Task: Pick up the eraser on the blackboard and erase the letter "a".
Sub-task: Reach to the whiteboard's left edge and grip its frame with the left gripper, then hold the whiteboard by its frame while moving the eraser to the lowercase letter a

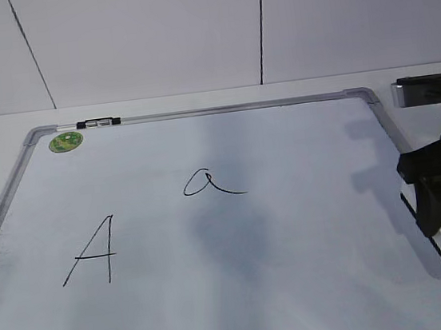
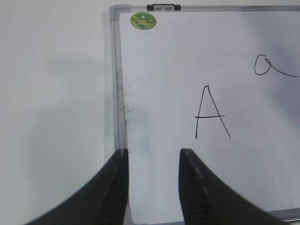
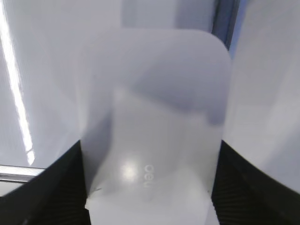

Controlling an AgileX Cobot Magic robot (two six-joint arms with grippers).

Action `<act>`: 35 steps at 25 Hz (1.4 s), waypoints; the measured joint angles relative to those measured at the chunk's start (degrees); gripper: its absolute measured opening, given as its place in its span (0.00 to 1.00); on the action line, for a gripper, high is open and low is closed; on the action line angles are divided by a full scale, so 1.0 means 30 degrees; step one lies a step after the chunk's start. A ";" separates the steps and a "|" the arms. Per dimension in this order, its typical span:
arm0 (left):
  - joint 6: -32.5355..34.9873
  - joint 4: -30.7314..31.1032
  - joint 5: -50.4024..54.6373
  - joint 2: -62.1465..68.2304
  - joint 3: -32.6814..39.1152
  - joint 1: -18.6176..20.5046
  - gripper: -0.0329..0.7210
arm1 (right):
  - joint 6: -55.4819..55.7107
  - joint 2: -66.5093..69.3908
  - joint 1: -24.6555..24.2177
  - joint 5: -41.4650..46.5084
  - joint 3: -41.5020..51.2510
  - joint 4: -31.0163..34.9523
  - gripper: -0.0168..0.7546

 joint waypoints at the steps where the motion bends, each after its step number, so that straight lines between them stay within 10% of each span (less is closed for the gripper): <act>1: 0.0000 0.0000 -0.0174 0.0952 -0.0303 -0.0039 0.41 | -0.0044 0.0000 0.0000 0.0000 0.0000 0.0000 0.75; 13: 0.0000 0.0295 0.0779 1.4893 -0.6731 -0.0085 0.42 | -0.0441 0.0000 0.0000 -0.0146 0.0000 0.0000 0.75; 22: 0.0000 0.1534 0.0763 2.1398 -0.9722 -0.0085 0.77 | -0.0477 0.0000 0.0000 -0.0374 0.0000 0.0029 0.75; 35: 0.1825 0.1403 0.1583 2.6996 -1.2730 0.0307 0.58 | -0.0512 0.0000 0.0000 -0.0460 0.0000 0.0029 0.75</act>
